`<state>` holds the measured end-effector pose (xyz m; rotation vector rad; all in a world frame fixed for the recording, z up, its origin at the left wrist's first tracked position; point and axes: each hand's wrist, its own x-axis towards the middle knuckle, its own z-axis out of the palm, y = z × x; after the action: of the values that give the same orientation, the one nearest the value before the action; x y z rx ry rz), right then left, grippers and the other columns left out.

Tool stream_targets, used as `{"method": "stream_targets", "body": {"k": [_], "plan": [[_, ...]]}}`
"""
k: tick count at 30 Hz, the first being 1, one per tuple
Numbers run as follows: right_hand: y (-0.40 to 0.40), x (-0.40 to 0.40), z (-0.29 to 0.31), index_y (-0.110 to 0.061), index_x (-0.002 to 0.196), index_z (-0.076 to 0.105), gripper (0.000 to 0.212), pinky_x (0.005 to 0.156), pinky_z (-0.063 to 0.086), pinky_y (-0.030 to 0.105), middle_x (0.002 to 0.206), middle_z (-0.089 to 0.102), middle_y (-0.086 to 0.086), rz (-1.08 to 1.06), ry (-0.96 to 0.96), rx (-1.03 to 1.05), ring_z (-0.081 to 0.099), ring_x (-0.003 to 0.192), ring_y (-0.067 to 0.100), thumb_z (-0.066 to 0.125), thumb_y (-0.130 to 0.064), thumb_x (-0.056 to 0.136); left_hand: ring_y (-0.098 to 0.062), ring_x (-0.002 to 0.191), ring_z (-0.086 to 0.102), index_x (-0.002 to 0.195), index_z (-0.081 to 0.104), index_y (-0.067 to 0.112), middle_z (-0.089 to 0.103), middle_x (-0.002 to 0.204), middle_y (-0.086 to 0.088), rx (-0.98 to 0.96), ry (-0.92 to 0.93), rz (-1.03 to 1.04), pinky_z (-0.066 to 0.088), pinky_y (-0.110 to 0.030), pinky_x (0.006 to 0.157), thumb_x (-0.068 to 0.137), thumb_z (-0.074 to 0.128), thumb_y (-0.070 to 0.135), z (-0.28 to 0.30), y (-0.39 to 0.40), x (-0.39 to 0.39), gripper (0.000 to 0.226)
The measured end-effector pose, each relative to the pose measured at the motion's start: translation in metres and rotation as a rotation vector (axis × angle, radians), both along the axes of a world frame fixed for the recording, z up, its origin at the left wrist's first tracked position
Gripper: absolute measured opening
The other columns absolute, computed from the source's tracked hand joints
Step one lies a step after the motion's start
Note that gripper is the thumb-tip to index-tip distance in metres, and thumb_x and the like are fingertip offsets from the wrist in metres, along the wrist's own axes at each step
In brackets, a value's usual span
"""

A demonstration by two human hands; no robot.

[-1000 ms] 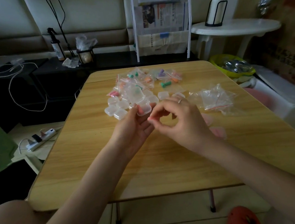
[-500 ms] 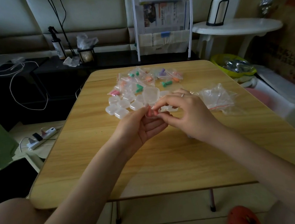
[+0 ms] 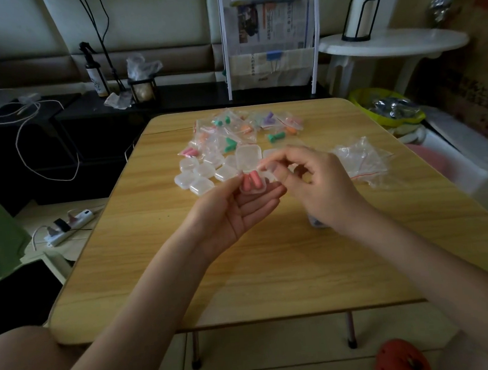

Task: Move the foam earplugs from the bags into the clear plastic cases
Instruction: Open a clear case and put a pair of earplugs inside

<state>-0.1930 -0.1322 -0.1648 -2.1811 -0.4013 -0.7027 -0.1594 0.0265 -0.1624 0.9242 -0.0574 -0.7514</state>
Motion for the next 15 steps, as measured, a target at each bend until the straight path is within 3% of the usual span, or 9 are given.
{"method": "stream_targets", "body": {"k": [4,8,11,13,15], "plan": [[-0.0031,0.0015,0.0048,-0.02,0.116,0.059,0.02,0.075,0.046,0.014,0.112,0.062,-0.006,-0.049,0.033,0.153,0.058,0.094,0.003,0.05,-0.018,0.099,-0.027,0.086,0.071,0.124,0.047,-0.016,0.068,0.102,-0.027,0.007,0.022,-0.013,0.059,-0.03,0.074,0.102,0.032,0.022,-0.0013,-0.0007,-0.0012,0.046],[-0.0038,0.0038,0.0013,-0.025,0.138,0.044,0.041,0.093,0.045,0.016,0.128,0.056,-0.009,0.082,0.293,0.221,0.052,0.116,-0.001,0.048,-0.014,0.099,-0.026,0.087,0.071,0.12,0.05,-0.015,0.068,0.102,-0.027,0.036,0.041,-0.072,0.059,-0.029,0.073,0.103,0.032,0.026,-0.0021,-0.0027,-0.0039,0.048],[-0.0003,0.0016,0.0036,-0.017,0.129,0.056,0.032,0.089,0.048,0.018,0.12,0.062,-0.008,0.104,0.266,0.238,0.056,0.114,0.0,0.048,-0.011,0.099,-0.026,0.088,0.071,0.121,0.049,-0.015,0.067,0.102,-0.028,0.04,0.064,-0.072,0.059,-0.03,0.075,0.102,0.03,0.033,-0.0044,-0.0027,-0.0026,0.055],[0.0008,-0.0006,0.0072,-0.011,0.118,0.062,0.025,0.081,0.051,0.017,0.106,0.068,-0.002,0.133,0.257,0.3,0.063,0.102,0.005,0.047,-0.009,0.099,-0.029,0.092,0.07,0.123,0.048,-0.014,0.065,0.107,-0.029,0.016,0.085,-0.064,0.057,-0.031,0.079,0.102,0.028,0.039,-0.0056,-0.0007,-0.0007,0.061],[0.0007,-0.0028,0.0079,-0.008,0.113,0.063,0.022,0.079,0.056,0.025,0.091,0.071,0.005,0.169,0.268,0.328,0.068,0.091,0.012,0.047,-0.009,0.099,-0.03,0.094,0.069,0.121,0.052,-0.013,0.065,0.108,-0.029,0.011,0.084,-0.065,0.057,-0.032,0.079,0.1,0.031,0.043,-0.0054,0.0009,-0.0002,0.063]]}}
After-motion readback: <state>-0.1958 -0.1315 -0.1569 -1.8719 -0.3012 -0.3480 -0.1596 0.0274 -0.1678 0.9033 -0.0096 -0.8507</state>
